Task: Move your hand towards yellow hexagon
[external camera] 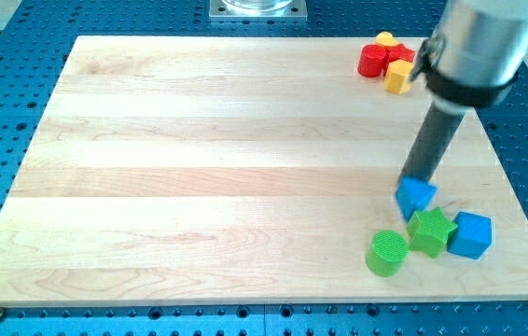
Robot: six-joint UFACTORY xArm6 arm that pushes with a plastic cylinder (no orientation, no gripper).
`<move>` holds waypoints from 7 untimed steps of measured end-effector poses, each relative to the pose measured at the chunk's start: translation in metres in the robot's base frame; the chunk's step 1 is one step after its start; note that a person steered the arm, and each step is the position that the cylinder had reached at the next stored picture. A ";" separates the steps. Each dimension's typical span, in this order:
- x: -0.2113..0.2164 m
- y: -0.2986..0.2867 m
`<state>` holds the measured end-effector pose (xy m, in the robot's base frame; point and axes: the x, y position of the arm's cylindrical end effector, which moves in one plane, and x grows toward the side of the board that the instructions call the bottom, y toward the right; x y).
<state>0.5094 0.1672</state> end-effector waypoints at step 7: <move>-0.036 -0.048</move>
<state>0.4737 0.1191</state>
